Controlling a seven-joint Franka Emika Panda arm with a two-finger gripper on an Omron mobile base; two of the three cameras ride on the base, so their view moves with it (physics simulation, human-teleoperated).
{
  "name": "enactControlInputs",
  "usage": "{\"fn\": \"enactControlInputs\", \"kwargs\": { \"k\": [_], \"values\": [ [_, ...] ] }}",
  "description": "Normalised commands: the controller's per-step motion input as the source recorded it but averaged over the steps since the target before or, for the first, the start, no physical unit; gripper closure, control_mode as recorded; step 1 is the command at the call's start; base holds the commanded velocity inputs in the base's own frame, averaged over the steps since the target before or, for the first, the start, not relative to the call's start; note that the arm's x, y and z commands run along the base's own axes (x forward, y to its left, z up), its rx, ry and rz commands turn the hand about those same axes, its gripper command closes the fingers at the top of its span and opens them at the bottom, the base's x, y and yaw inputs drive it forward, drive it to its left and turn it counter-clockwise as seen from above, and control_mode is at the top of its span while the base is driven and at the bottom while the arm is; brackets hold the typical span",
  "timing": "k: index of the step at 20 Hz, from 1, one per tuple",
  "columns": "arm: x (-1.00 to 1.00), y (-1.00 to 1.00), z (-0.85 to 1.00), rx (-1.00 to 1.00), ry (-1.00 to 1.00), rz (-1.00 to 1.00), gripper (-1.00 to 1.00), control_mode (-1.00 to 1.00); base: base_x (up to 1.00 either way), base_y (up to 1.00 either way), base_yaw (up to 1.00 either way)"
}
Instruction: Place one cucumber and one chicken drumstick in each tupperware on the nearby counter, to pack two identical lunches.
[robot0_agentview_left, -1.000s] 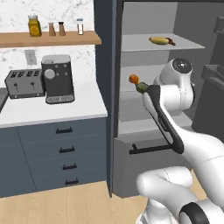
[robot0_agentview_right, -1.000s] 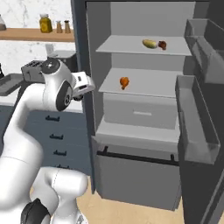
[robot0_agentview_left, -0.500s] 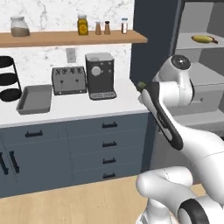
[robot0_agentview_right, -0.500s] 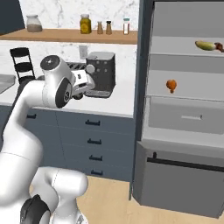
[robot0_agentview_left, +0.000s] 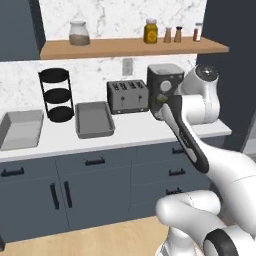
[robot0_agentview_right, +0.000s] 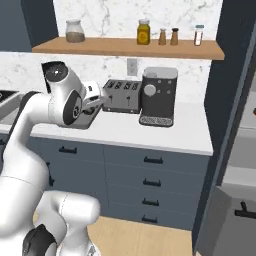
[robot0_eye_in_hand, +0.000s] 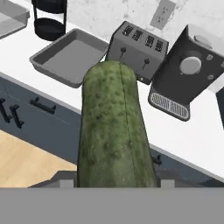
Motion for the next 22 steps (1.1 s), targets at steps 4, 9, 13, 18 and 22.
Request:
{"fn": "enactControlInputs", "kwargs": {
  "k": [4, 9, 13, 18, 22],
  "values": [
    [0.00, 0.00, 0.00, 0.00, 0.00, 0.00, 1.00, 1.00, 0.50, 1.00, -0.01],
    [0.00, 0.00, 0.00, 0.00, 0.00, 0.00, 1.00, 1.00, 0.46, 0.78, -0.01],
    [0.00, 0.00, 0.00, 0.00, 0.00, 0.00, 1.00, 1.00, 0.43, 0.23, 0.00],
    [0.00, 0.00, 0.00, 0.00, 0.00, 0.00, 1.00, 1.00, 0.18, -0.04, 0.00],
    [0.00, 0.00, 0.00, 0.00, 0.00, 0.00, 1.00, 1.00, 0.39, 0.09, 0.00]
  ]
}}
